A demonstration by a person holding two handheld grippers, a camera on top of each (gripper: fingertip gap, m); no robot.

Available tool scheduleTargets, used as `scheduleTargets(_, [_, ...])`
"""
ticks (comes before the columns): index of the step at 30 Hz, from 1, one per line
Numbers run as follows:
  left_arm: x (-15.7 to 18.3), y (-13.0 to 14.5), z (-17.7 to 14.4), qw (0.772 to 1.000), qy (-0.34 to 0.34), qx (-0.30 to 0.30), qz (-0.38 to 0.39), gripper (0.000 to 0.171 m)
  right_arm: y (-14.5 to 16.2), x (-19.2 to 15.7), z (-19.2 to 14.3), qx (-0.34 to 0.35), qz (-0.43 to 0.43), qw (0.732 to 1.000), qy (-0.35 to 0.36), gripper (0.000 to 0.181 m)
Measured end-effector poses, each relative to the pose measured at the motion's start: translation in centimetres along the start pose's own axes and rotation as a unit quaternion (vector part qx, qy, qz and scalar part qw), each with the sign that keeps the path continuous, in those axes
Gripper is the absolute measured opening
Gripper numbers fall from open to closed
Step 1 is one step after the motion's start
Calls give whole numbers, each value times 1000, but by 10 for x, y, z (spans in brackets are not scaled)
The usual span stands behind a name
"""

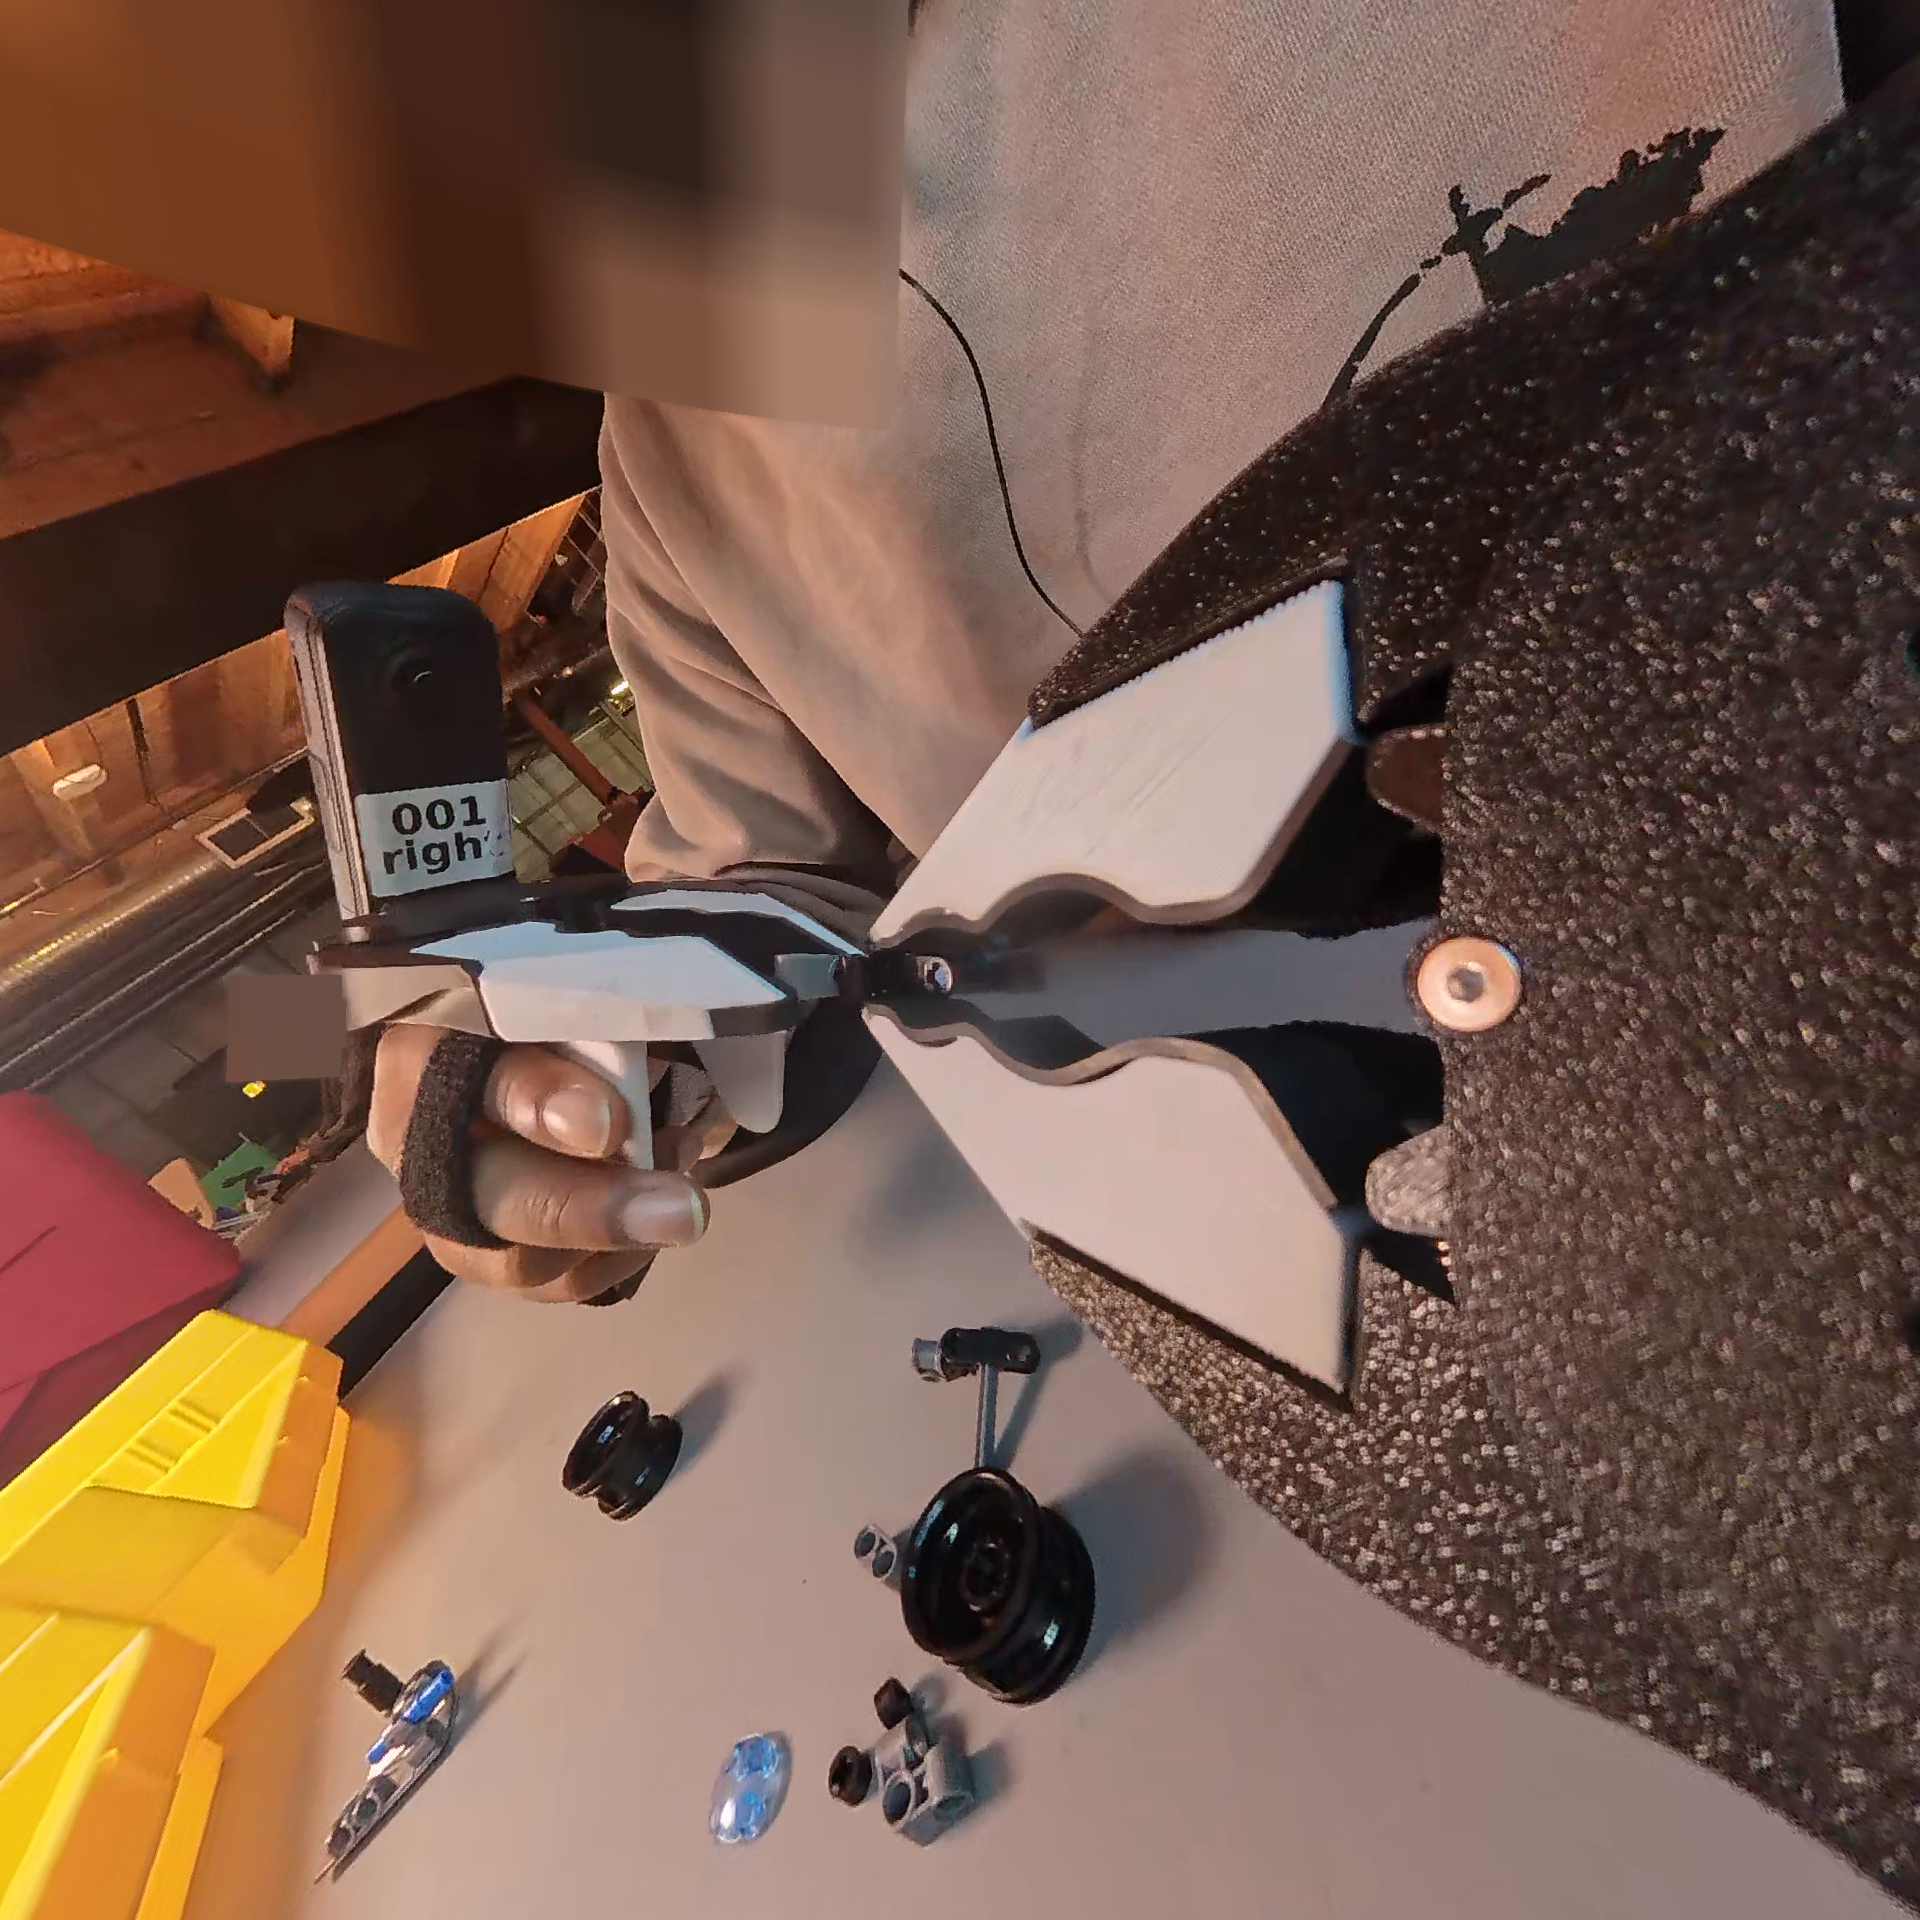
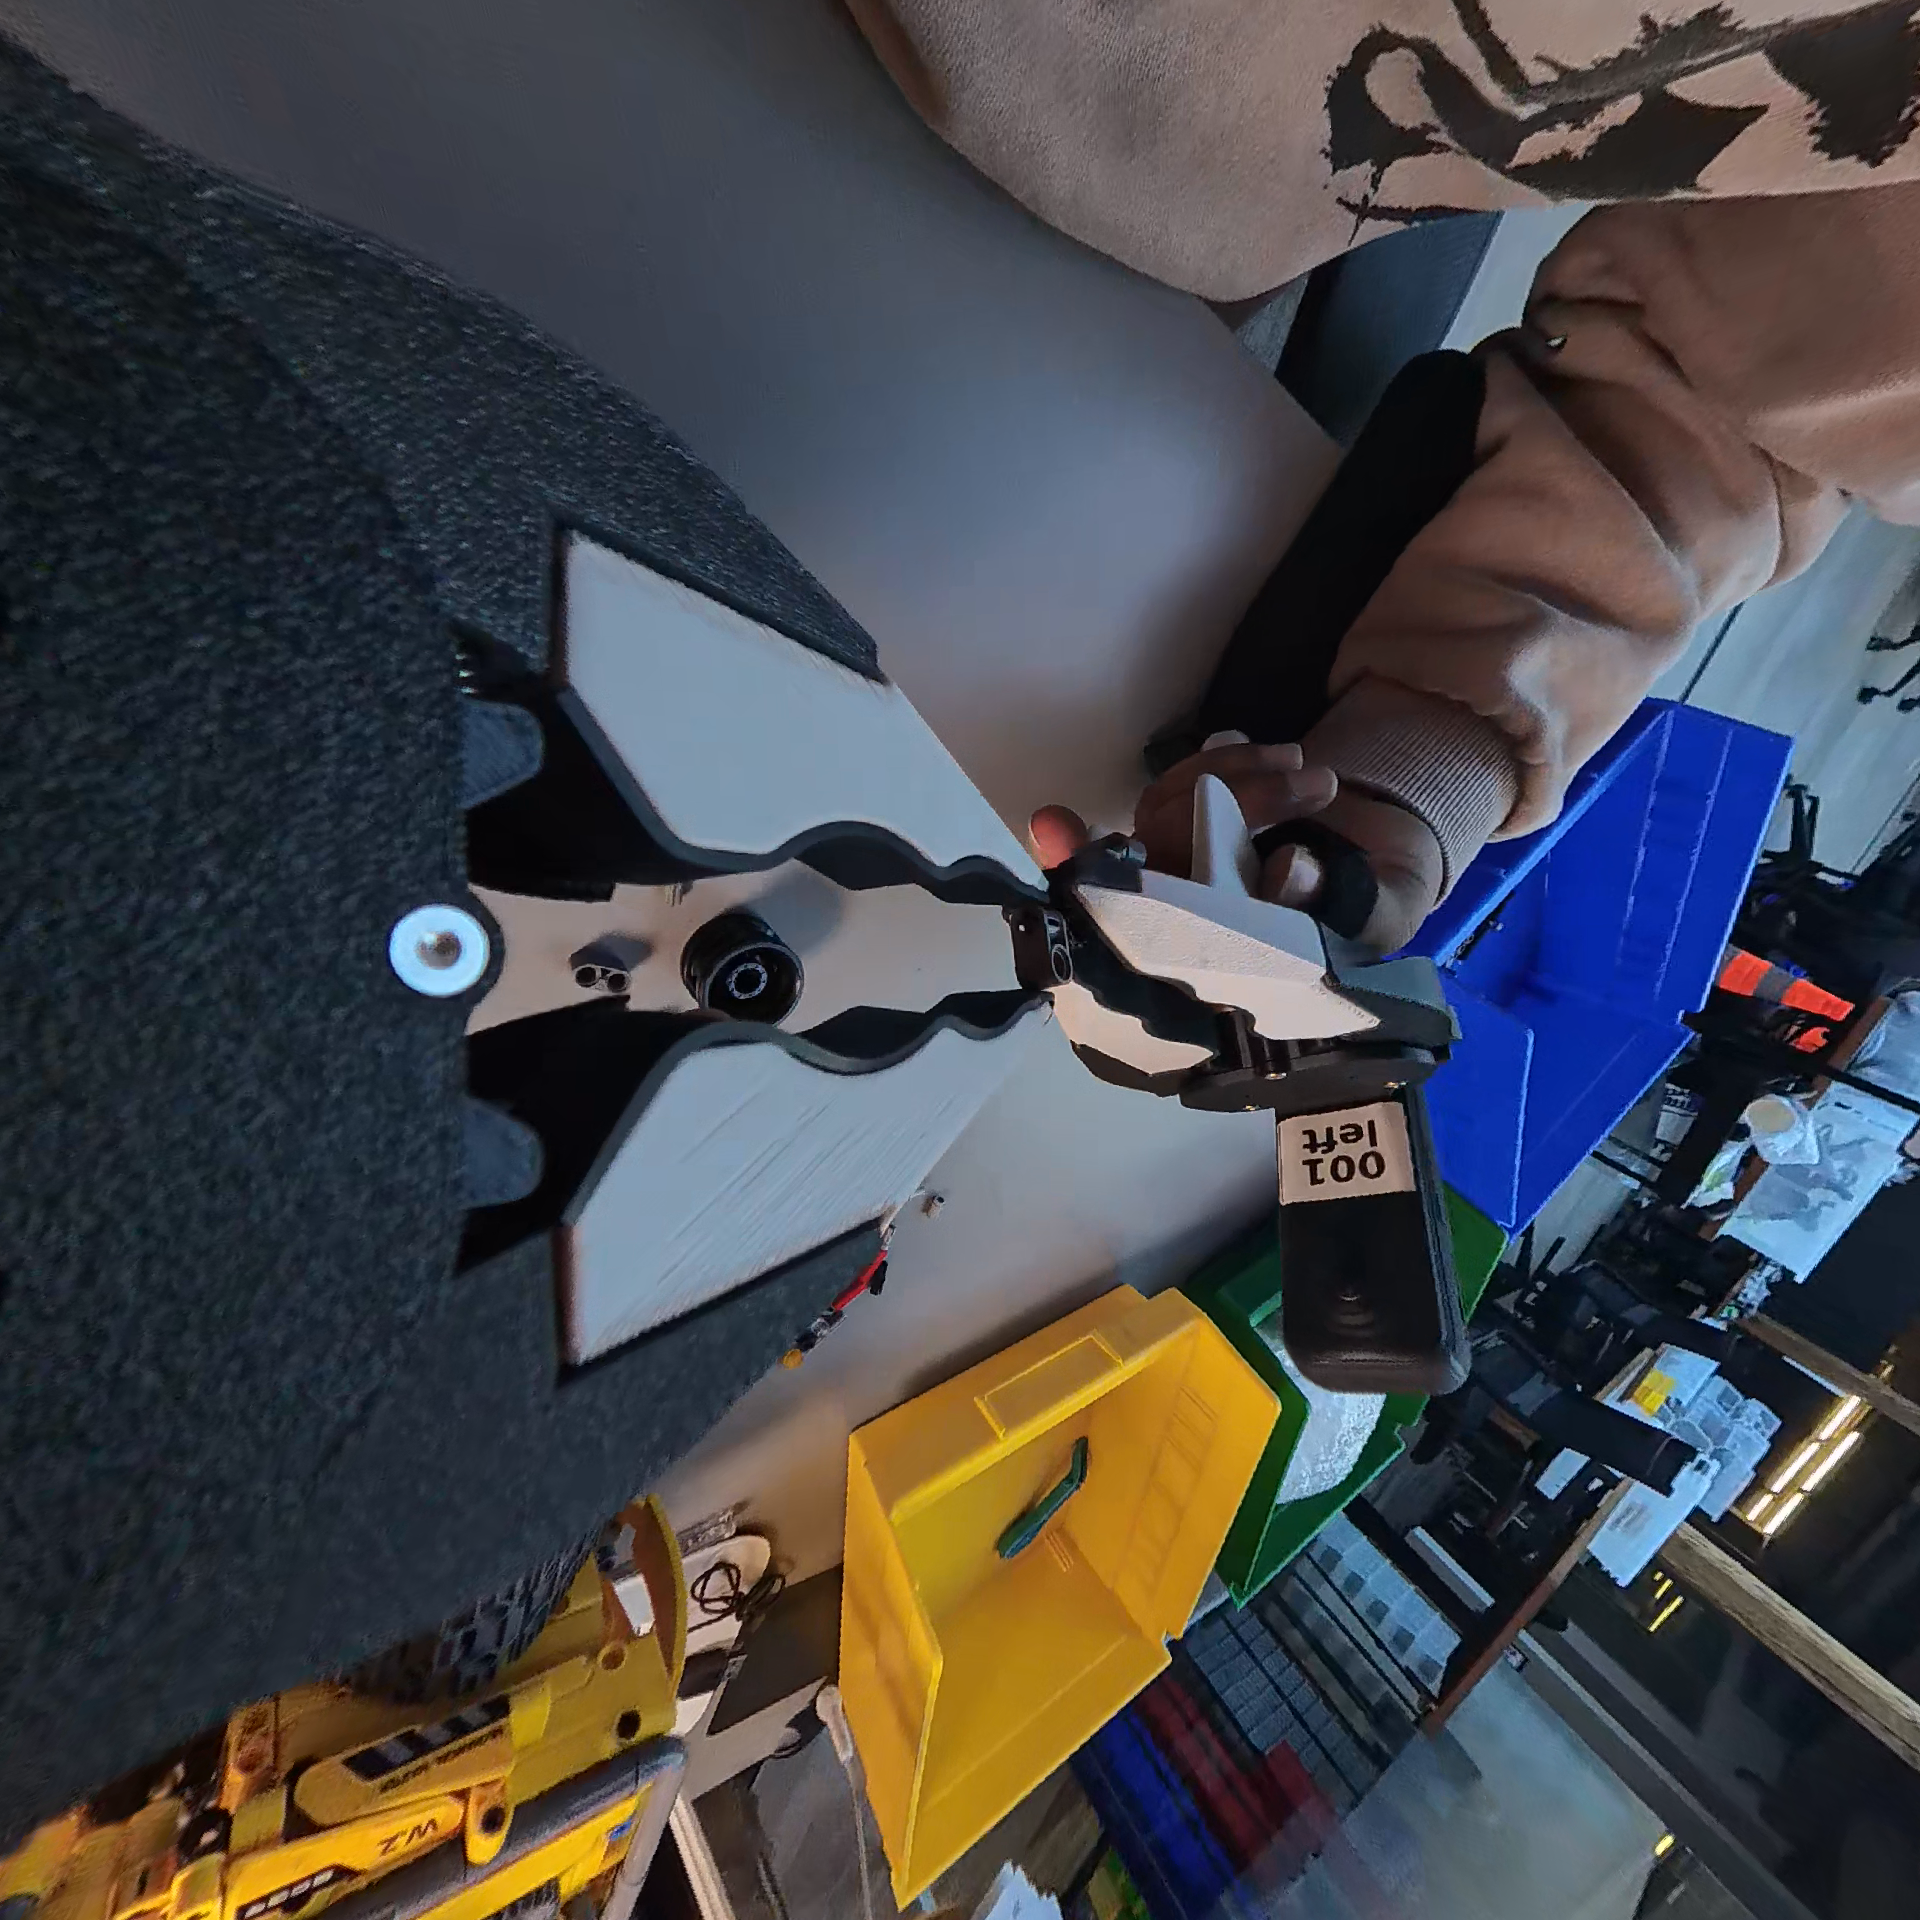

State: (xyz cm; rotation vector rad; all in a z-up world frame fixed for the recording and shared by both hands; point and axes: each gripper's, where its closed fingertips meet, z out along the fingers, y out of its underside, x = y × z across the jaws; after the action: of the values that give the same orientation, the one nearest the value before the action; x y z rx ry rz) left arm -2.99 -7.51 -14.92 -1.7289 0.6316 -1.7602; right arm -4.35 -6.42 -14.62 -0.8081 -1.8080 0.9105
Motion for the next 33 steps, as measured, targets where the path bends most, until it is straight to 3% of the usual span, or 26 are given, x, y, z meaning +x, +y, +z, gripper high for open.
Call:
scheduleTargets(6, [5, -18, -5, 998, -22, 42, 42, 7, -8, 14, -4, 26, 3, 999, 32, 12])
scheduleTargets(10, [-10, -56, -68, 982, -95, 151, 56, 6, -18, 52, -47, 57, 19, 993, 101, 12])
scheduleTargets(12, [-14, -57, -71, 979, -116, 146, 77, 7, -13, 61, -57, 45, 12, 992, 116, 12])
scheduleTargets(18, [-38, -32, -40, 983, -153, 73, 67, 7, 2, 78, -66, 72, 62, 985, 142, 13])
scheduleTargets(28, [-41, -35, -44, 974, -189, 77, 99, 8, 40, 98, -65, 27, 98, 974, 200, 13])
scheduleTargets(33, [-49, -39, -53, 956, -245, 73, 144, 8, 56, 115, -74, 12, 96, 962, 257, 14])
